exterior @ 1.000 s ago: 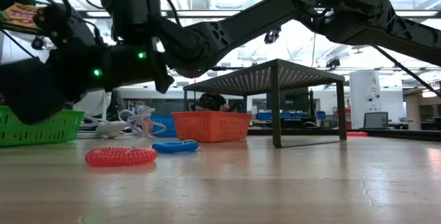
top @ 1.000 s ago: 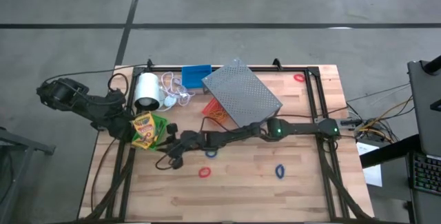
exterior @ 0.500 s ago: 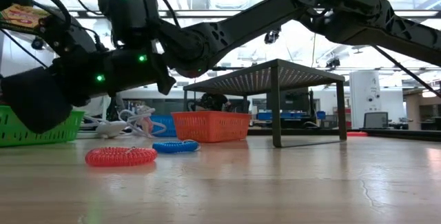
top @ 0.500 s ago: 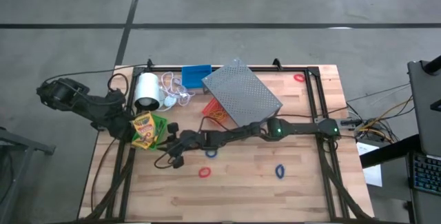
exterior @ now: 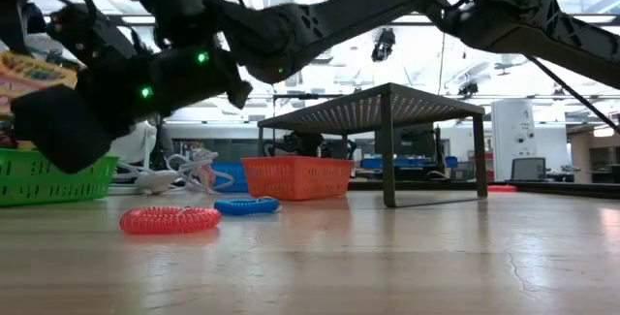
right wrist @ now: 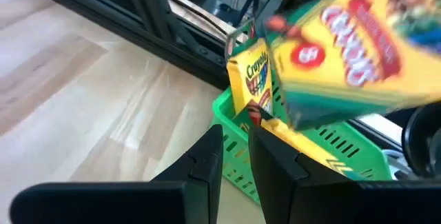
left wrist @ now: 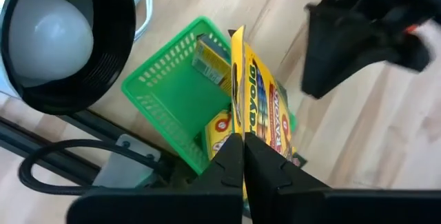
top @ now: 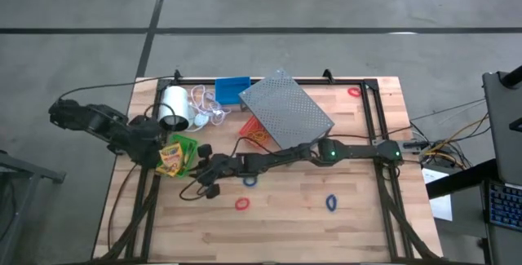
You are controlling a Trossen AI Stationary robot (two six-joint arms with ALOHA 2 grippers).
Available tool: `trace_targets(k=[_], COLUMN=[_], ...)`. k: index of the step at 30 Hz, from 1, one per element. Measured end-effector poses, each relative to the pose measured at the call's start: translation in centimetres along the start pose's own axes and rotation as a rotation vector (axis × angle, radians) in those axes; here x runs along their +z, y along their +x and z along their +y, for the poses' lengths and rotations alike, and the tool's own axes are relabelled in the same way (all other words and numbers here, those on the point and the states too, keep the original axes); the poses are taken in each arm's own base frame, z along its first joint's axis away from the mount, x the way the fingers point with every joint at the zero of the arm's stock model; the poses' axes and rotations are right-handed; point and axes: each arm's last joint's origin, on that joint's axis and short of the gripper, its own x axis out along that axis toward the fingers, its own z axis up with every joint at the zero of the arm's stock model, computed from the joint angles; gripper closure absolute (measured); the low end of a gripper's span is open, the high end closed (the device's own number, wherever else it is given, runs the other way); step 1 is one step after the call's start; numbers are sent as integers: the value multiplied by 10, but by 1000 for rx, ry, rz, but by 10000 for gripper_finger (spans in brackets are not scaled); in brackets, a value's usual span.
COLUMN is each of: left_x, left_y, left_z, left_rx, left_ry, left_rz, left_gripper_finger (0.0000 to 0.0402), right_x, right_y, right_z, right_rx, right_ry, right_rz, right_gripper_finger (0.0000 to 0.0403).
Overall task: Pick & Place Office Desk Supplies
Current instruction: Put the crayon box into the green bin
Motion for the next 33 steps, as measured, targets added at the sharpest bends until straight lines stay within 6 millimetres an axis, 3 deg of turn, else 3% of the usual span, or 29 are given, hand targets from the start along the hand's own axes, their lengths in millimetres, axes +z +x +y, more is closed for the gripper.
trace_targets(k=[8,17,24,33], left_x=[1,7,9,12], left_y=[5,-15,-16,-17], left_z=[-2,-1,-1,2], left_rx=[37,-5,32,172], left_ry=[27,32,97,507], left_rz=[8,-72,-111,-184], left_gripper_finger=[401,401,401,401], right_x=[1,8,11,9], right_y=[-4,-7,-8,-10], right_z=[14,32,32,34], right_rx=[63,104,99,123], right_ry=[-33,-104,-80,-96], right_rz=[83,89,86,127], right_gripper_finger=[335,356,383,394])
